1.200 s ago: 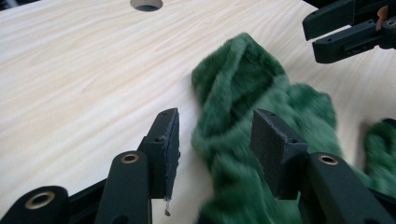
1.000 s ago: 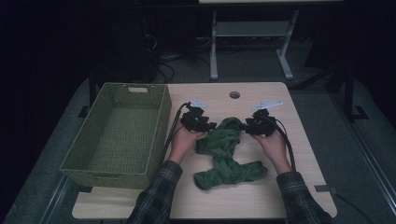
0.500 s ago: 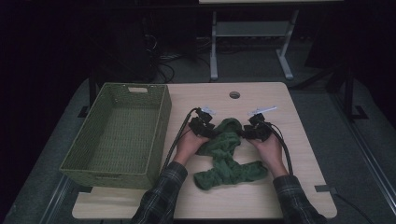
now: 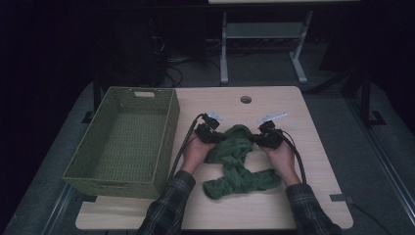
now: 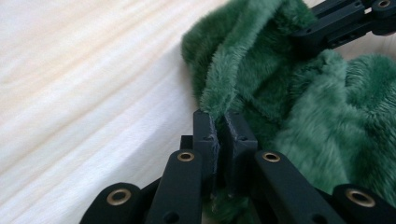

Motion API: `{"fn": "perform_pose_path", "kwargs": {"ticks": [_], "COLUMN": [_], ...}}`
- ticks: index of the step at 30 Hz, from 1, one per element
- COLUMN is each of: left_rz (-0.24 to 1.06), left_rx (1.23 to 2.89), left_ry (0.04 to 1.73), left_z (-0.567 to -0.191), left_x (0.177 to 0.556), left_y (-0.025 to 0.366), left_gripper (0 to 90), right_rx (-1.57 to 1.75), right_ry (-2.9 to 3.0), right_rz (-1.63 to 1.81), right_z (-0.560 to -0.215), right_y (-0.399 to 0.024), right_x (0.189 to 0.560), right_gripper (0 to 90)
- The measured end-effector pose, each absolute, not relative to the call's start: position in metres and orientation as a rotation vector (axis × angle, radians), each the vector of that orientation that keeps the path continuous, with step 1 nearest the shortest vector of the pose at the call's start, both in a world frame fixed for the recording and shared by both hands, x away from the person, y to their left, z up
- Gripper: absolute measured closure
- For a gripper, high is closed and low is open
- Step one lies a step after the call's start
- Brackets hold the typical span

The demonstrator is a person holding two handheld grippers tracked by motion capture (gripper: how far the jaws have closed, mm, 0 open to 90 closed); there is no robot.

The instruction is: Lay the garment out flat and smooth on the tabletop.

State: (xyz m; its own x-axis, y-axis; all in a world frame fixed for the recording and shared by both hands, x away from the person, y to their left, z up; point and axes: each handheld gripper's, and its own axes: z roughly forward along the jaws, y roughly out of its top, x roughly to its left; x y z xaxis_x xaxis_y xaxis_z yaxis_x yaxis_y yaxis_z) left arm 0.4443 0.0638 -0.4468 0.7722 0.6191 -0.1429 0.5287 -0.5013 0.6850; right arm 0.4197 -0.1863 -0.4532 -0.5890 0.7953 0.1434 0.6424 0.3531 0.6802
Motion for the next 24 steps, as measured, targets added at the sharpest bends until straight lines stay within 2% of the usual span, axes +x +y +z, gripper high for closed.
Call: {"fn": "perform_pose_path", "kwargs": {"ticks": [6,13,18,24], "left_rz": [0.219,0.298,0.313,0.338], "left_rx": [2.138,2.129,2.144,2.14], "left_ry": [0.86,0.832,0.854,0.85], "left_z": [-0.429,-0.436,-0.457,-0.464], "left_x": [0.442,0.441,0.447,0.452], "left_y": [0.083,0.085,0.085,0.082], "left_gripper": [85.2,85.6,85.6,83.9], "right_rx": [1.228,1.15,1.11,1.138], "right_ry": [2.328,2.341,2.395,2.384], "right_rz": [1.114,1.099,1.032,1.041], "right_z": [-0.438,-0.432,-0.449,-0.462], "right_y": [-0.198,-0.2,-0.196,-0.199], "right_x": [0.418,0.428,0.442,0.449], "right_gripper": [86.7,87.3,87.4,86.1]}}
